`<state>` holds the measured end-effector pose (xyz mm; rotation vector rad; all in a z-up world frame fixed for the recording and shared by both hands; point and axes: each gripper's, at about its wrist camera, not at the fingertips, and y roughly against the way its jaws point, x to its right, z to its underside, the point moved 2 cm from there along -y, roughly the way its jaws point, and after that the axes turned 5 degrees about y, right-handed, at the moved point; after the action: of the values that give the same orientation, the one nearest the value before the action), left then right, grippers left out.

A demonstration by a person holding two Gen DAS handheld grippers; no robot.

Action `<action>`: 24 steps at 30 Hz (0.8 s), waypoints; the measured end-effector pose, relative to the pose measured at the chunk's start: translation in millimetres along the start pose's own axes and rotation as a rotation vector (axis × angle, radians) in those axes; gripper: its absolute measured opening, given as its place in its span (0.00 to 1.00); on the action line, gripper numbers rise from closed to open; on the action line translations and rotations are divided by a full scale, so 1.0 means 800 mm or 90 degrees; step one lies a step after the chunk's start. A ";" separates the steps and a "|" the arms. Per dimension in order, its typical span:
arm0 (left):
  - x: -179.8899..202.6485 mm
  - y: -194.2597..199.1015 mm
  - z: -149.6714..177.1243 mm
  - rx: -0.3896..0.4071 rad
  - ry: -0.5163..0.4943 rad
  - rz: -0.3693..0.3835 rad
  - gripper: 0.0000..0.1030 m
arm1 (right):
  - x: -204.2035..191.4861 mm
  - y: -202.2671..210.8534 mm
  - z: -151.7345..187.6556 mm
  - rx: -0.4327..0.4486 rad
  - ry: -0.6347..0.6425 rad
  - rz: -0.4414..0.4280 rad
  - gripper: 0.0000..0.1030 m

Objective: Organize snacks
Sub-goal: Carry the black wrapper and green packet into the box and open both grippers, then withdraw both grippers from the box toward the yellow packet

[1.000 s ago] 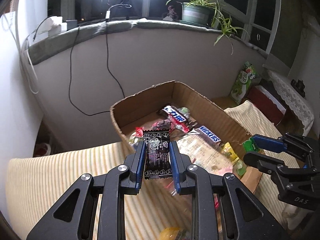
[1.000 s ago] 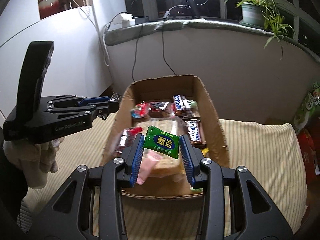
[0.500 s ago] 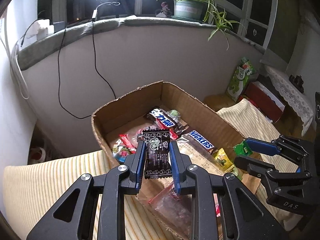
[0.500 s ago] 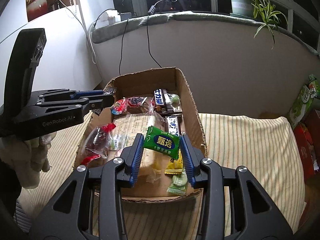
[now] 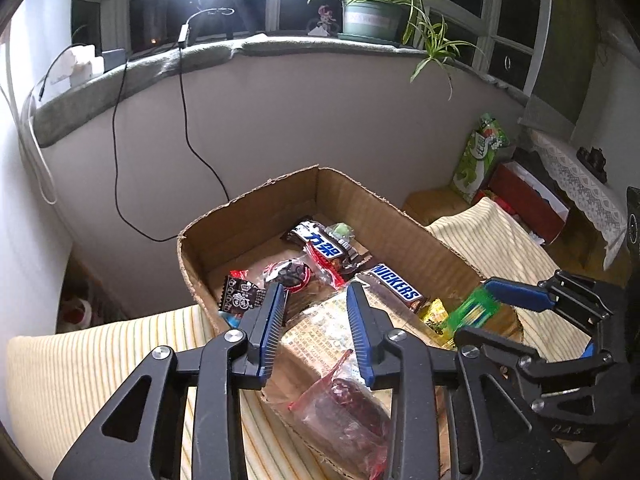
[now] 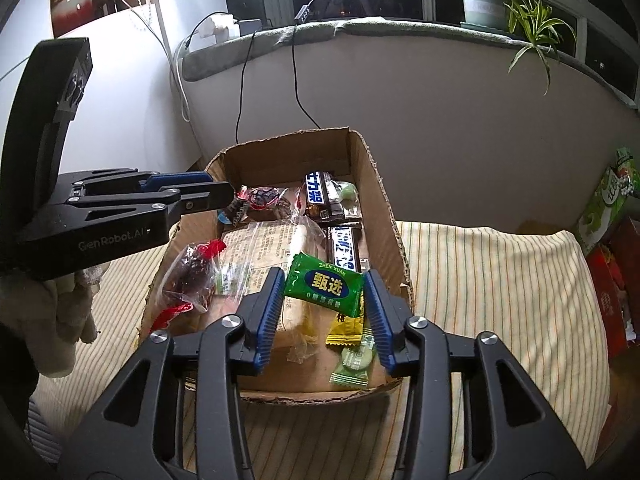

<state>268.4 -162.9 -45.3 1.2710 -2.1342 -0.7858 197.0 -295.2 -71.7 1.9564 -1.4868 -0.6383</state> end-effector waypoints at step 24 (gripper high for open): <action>-0.045 0.057 0.022 0.028 0.031 -0.021 0.38 | -0.025 0.041 0.004 0.032 -0.007 -0.024 0.79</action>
<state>244.1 -109.4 -30.5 1.3363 -2.1077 -0.7186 167.7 -283.2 -50.3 2.0255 -1.4888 -0.6345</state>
